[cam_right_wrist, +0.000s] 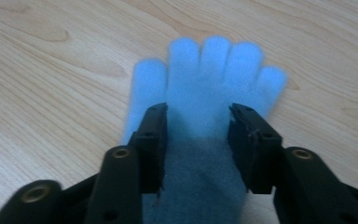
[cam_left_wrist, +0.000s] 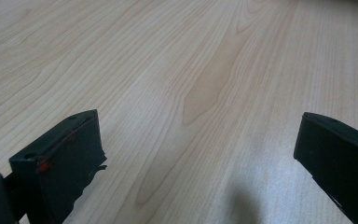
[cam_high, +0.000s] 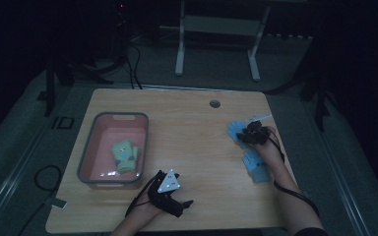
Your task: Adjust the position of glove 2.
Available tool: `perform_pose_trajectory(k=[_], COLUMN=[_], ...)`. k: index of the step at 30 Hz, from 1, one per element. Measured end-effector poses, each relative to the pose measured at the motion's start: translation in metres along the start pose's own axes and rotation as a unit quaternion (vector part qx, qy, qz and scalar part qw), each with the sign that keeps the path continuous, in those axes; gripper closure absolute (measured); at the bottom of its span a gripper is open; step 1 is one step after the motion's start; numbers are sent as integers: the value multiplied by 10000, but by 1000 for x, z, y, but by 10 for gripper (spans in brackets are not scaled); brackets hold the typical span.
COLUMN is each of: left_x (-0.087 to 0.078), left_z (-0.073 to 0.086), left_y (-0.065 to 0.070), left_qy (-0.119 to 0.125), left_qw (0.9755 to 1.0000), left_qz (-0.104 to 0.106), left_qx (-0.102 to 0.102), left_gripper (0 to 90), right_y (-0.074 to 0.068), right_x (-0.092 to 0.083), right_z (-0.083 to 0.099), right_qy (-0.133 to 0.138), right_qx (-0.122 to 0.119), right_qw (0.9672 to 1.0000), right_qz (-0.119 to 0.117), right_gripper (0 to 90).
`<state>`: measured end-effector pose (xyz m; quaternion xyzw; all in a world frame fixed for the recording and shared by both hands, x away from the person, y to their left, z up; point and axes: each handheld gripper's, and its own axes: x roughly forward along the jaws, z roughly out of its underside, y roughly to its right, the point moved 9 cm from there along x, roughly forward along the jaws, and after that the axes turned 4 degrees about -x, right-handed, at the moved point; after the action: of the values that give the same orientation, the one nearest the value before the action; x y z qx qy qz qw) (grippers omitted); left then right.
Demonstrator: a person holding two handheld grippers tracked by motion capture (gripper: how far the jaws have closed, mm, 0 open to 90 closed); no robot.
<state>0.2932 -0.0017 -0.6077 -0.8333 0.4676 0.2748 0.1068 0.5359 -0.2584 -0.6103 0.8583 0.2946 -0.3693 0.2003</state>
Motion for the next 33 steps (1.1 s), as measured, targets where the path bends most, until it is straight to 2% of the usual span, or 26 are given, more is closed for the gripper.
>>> perform_pose_trajectory(k=[6, 7, 10, 13, 17, 20, 23, 25, 29, 31, 33], left_x=[-1, 0, 0, 0, 0, 1, 1, 1, 1, 1, 0], left_z=[0, 0, 0, 1, 1, 1, 2, 2, 3, 3, 2], left_y=[0, 0, -1, -1, -2, -3, -5, -6, -8, -10, -12], left_qy=[-2, -5, 11, 12, 0, -10, -24, -43, -32, -27, -7], left_qw=[10000, 10000, 10000, 9999, 9999, 9998, 9997, 9996, 9993, 9991, 9988], left_qz=[-36, -41, -55, -96, -134, -169, -223, -264, -355, -412, -472], left_qx=[52, 56, 63, 81, 103, 109, 94, 127, 149, 130, 111], left_gripper=[15, 16, 15, 15, 15, 16, 16, 16, 15, 15, 16], right_y=[-5, -6, -9, -10, -12, -15, -29, -40, -60, -71, -84], right_x=[0, -1, 0, -1, -4, -7, -23, -33, -51, -62, -72], right_z=[1, 1, 1, 1, -1, -5, -20, -29, -41, -45, -48], right_qy=[43, 33, 52, 69, 79, 134, 301, 446, 670, 748, 823], right_qx=[153, 246, 340, 441, 736, 831, 862, 939, 1057, 1030, 1082], right_qw=[9999, 9997, 9994, 9989, 9970, 9963, 9957, 9946, 9921, 9918, 9907], right_qz=[-37, -47, 28, 155, 241, 175, 161, 64, 18, 131, 102], right_gripper=[718, 742, 791, 818, 835, 837, 838, 838, 838, 838, 838])
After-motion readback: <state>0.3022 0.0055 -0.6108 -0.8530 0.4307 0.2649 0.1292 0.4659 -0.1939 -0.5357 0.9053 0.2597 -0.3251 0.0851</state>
